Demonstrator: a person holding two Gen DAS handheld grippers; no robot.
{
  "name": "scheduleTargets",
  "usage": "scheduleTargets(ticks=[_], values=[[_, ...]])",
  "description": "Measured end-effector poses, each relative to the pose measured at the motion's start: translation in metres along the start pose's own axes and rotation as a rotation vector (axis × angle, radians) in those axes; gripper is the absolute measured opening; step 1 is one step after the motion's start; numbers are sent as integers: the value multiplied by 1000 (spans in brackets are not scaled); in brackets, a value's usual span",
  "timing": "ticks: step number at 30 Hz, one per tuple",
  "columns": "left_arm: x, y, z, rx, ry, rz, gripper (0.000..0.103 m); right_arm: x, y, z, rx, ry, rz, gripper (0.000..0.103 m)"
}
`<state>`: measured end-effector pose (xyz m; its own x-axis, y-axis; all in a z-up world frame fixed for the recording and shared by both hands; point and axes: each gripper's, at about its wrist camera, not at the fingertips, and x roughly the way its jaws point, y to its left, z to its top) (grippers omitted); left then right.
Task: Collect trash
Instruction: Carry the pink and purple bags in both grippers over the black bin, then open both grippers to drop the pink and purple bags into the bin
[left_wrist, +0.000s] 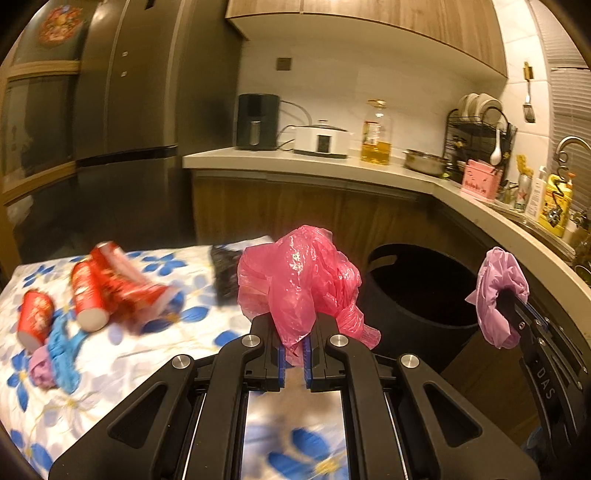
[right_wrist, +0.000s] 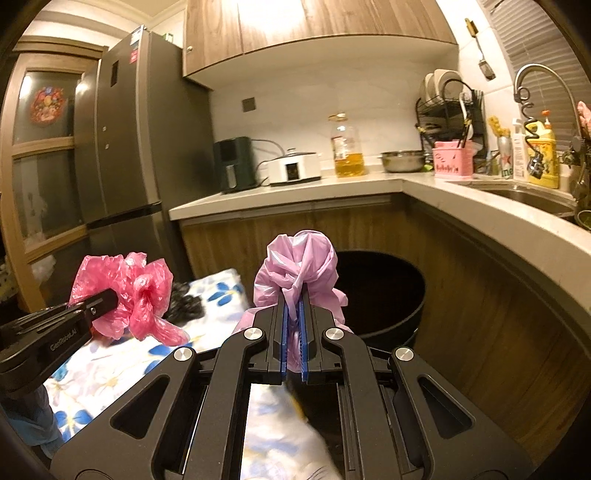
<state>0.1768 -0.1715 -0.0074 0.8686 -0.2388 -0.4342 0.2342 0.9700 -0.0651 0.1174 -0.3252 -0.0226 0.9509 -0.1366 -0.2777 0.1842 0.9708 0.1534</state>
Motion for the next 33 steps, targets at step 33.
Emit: scheduleTargets(ticks=[33], values=[[90,-99,45,63,-39,-263,13,77,-68,46,20,-12,-33,10]])
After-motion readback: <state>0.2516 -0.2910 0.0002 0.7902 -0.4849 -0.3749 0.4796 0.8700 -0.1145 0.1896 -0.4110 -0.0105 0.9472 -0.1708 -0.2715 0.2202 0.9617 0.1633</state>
